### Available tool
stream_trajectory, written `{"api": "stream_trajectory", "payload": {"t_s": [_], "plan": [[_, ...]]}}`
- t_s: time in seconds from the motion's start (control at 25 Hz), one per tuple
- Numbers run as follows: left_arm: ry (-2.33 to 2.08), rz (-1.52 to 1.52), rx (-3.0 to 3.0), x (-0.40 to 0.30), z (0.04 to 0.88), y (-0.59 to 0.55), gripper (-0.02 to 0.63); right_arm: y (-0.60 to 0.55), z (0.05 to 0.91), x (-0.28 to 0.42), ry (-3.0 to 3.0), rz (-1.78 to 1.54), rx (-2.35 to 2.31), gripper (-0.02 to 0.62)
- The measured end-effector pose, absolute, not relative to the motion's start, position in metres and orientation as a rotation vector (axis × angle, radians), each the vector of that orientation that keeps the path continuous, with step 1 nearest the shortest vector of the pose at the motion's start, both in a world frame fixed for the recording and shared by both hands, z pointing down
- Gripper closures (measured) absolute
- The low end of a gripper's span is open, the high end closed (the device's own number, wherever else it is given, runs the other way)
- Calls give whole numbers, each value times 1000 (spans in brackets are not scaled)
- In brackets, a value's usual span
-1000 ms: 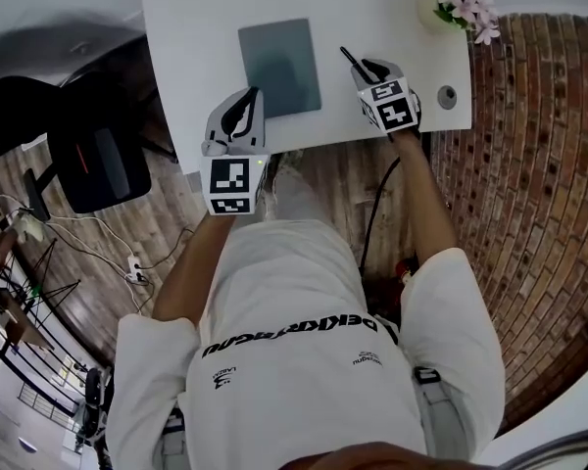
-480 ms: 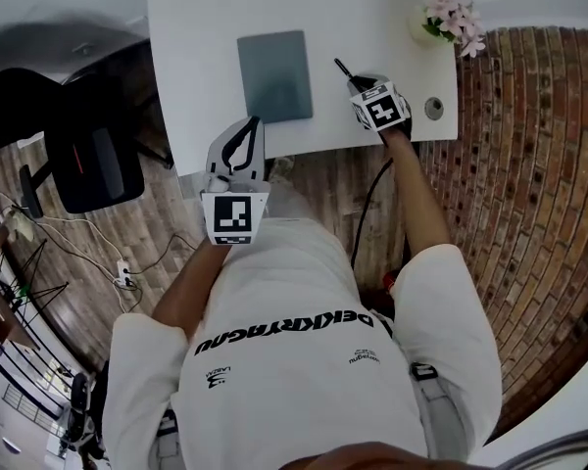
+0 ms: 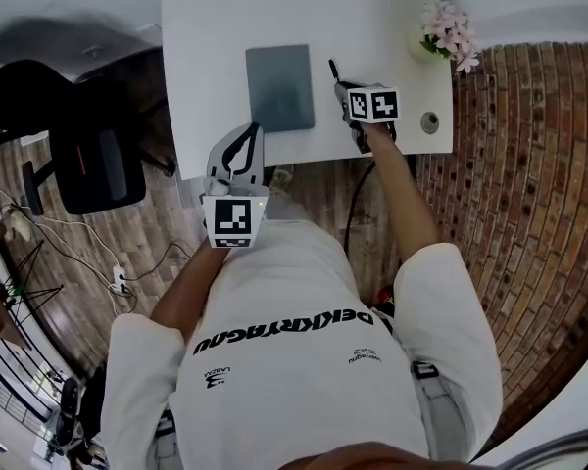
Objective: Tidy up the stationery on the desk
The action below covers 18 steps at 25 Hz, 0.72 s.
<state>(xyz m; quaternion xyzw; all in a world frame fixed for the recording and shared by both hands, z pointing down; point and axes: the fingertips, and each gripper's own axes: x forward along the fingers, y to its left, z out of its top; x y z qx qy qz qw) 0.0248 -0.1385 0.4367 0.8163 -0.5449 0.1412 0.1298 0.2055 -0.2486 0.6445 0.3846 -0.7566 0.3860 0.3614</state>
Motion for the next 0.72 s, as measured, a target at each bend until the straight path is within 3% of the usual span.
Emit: {"api": "stream_trajectory", "payload": {"t_s": [0.16,0.72], "plan": [[-1601,407,2375,23,431,-136,607,-252,645,185,-1969,1219,1045,551],[-1654,407,2336,0,425,-131,607,-253,661,164,-1931,1393,1131,551]]}}
